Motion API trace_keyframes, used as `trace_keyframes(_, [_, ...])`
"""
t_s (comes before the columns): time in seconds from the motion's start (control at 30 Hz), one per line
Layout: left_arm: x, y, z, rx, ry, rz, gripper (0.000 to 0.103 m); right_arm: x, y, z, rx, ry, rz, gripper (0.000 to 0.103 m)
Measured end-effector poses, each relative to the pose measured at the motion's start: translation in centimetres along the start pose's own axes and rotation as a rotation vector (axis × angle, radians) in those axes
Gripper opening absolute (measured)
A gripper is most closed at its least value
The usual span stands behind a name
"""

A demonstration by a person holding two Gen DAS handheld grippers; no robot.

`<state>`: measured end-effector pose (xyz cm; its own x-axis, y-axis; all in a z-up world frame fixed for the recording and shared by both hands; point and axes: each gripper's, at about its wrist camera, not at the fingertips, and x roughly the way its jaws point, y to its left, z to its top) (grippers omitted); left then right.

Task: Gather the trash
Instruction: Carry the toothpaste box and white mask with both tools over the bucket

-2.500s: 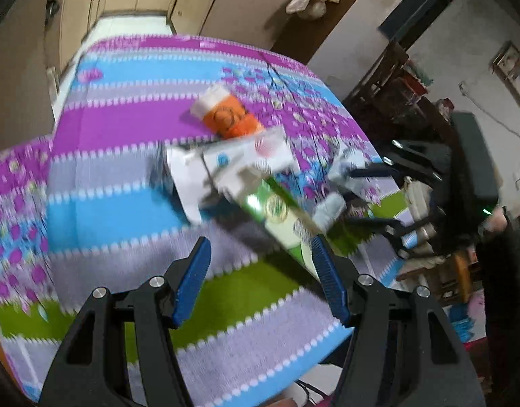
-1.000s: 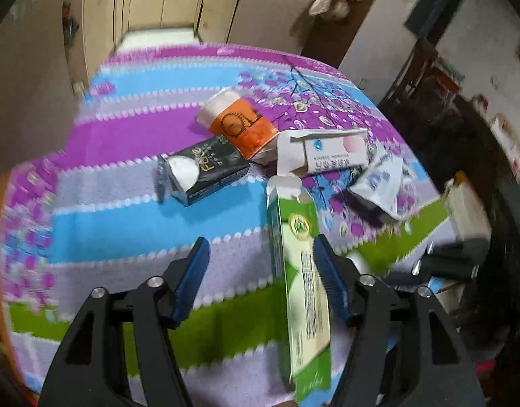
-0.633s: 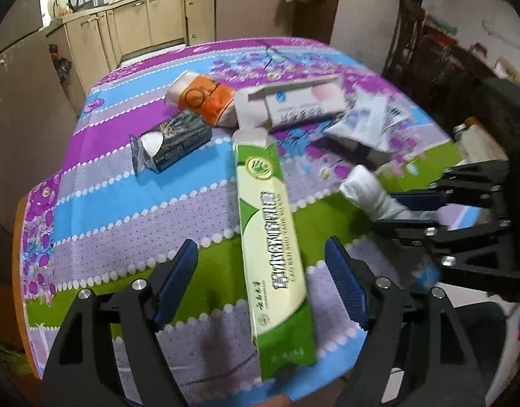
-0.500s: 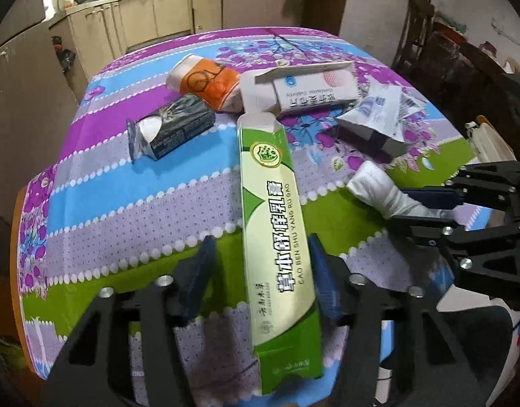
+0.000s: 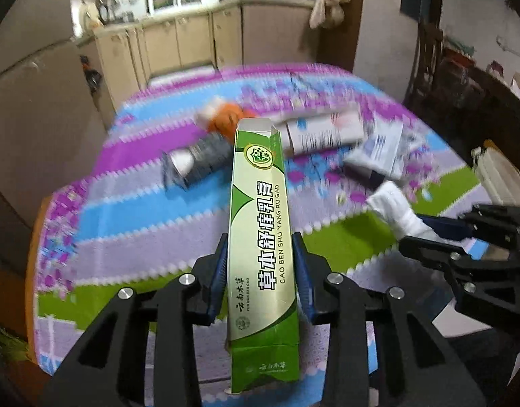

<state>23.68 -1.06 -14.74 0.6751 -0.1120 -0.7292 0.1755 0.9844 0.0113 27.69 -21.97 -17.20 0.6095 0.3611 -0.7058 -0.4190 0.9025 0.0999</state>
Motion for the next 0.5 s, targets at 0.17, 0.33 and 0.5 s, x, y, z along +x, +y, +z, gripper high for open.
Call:
trace_keyframes(0.17, [-4.6, -1.2, 1.0, -0.003, -0.16, 0.051, 0.034, -5.8, 1.1, 0.8, 0.048, -0.224, -0.1, 0.027])
trace_keyframes(0.33, [-8.5, -2.9, 2.4, -0.009, -0.286, 0.065, 0.034, -10.3, 0.6, 1.7, 0.075, -0.366, -0.206, 0.027])
trace_keyframes(0.5, [-10.3, -4.2, 3.4, 0.002, -0.328, 0.047, 0.034, -13.2, -0.2, 2.1, 0.087, -0.403, -0.257, 0.027])
